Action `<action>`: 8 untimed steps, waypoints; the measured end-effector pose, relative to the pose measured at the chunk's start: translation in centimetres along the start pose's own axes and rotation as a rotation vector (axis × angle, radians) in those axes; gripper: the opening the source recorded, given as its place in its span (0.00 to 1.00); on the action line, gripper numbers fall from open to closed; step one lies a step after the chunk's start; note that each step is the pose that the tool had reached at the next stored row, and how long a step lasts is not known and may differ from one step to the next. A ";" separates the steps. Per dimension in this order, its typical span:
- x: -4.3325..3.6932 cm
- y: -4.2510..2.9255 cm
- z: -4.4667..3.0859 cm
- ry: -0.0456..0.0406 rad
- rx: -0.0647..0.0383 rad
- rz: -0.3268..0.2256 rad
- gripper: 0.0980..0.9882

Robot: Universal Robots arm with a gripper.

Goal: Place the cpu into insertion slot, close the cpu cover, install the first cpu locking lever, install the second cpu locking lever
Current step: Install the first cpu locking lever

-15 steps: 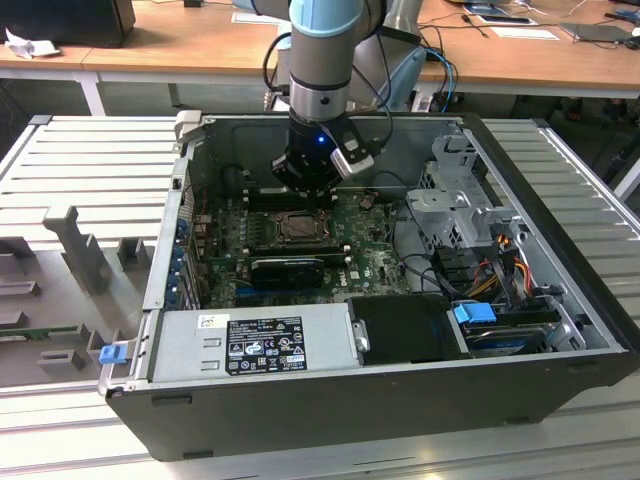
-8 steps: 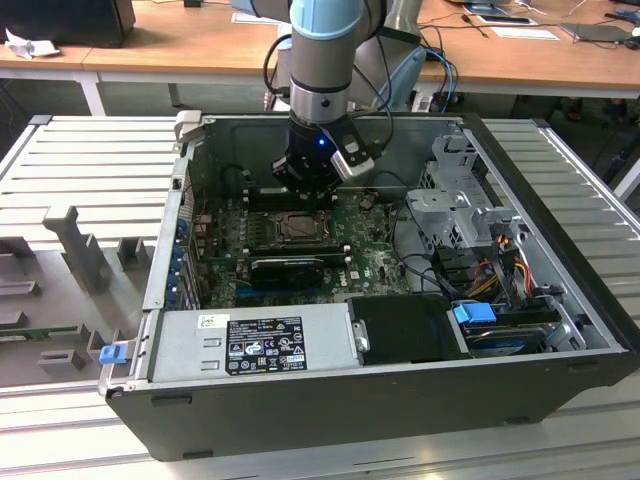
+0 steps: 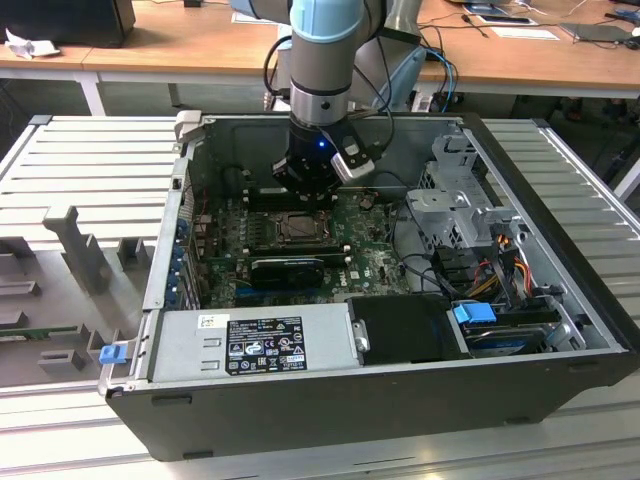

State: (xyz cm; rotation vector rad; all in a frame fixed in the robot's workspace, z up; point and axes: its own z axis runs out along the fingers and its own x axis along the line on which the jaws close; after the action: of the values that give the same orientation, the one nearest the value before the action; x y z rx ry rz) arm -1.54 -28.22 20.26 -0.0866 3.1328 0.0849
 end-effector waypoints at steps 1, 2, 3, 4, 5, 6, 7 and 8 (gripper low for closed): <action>-0.01 0.02 -0.15 -0.0002 0.000 0.000 0.01; -0.01 0.03 -0.54 -0.0001 0.000 0.000 0.01; -0.01 0.06 -1.12 0.0000 0.000 0.000 0.01; -0.01 0.09 -1.61 0.0000 0.000 0.000 0.01; -0.03 0.10 -1.68 0.0000 0.000 0.000 0.01; -0.05 0.07 -1.68 0.0000 0.000 0.000 0.01; -0.05 -0.01 -1.69 0.0002 0.000 0.000 0.01; -0.05 -0.08 -1.69 0.0003 0.000 0.000 0.01</action>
State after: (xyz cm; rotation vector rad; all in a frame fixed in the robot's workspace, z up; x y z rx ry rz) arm -1.50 -28.39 21.95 -0.0867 3.1332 0.0850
